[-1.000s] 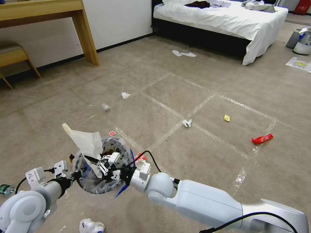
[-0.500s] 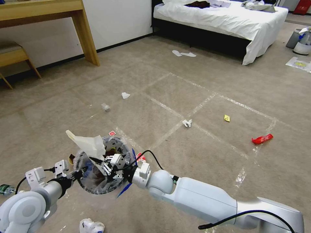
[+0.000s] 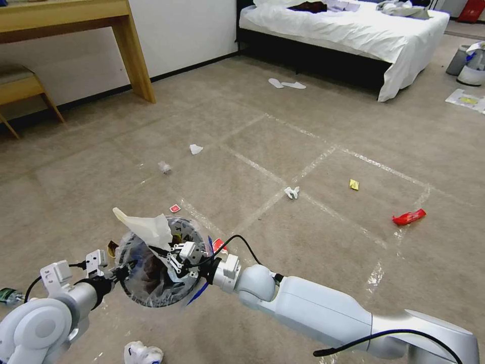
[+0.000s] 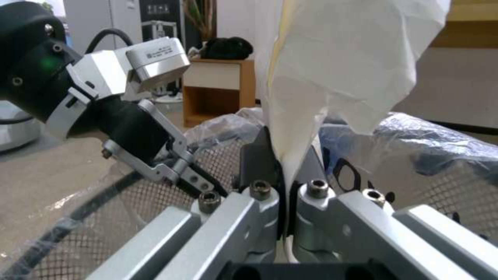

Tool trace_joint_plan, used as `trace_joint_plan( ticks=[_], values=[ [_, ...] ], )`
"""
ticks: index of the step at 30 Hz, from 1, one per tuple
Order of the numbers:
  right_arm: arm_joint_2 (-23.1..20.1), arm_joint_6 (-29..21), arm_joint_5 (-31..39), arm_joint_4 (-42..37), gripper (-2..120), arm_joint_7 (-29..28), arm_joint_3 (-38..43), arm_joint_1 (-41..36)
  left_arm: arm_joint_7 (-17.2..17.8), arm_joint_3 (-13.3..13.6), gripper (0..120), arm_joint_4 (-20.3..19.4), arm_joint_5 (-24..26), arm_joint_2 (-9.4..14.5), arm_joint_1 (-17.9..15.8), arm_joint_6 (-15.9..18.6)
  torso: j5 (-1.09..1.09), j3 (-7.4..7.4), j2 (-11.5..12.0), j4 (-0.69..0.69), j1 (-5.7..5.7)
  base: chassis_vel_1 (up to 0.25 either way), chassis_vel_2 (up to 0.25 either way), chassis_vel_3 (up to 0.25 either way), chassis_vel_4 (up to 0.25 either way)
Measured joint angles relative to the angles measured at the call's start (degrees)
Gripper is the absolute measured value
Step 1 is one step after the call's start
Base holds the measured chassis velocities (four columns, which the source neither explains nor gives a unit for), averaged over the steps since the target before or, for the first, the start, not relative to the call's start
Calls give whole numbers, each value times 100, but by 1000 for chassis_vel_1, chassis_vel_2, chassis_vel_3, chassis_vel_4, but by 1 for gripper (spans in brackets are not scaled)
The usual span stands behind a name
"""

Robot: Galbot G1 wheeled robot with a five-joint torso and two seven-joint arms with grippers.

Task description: Pick up the trash bin and place the garbage on the floor into it.

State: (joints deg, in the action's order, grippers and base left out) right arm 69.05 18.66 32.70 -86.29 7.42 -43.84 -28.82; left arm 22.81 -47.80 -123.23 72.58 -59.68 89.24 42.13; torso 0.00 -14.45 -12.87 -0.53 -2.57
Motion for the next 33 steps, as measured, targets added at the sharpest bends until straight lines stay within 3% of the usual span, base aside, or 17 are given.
trace_joint_plan(
  ticks=[11,18,22,27,32,33],
  values=[
    [-19,-66,-9,-99,2,-204,-36,-25,-8,-2,0,18,-15,-31,4,0,0,0,0,0,0,0,0,0,0],
    [-62,-96,-1,-173,32,-258,-58,-33,-15,2,0,66,-23,-36,-30,1,0,0,0,0,0,0,0,0,0],
    [-61,-101,2,-179,40,-259,-67,-31,-14,6,0,90,-24,-35,-41,0,0,0,0,0,0,0,0,0,0],
    [-63,-104,3,-184,64,-257,-80,-25,-13,6,0,142,-27,-34,-58,0,0,0,0,0,0,0,0,0,0],
    [-62,-105,4,-185,77,-255,-82,-22,-13,6,0,167,-31,-34,-63,0,0,0,0,0,0,0,0,0,0],
    [-62,-106,5,-191,86,-253,-83,-19,-13,6,0,181,-37,-33,-66,0,0,0,0,0,0,0,0,0,0]
  ],
)
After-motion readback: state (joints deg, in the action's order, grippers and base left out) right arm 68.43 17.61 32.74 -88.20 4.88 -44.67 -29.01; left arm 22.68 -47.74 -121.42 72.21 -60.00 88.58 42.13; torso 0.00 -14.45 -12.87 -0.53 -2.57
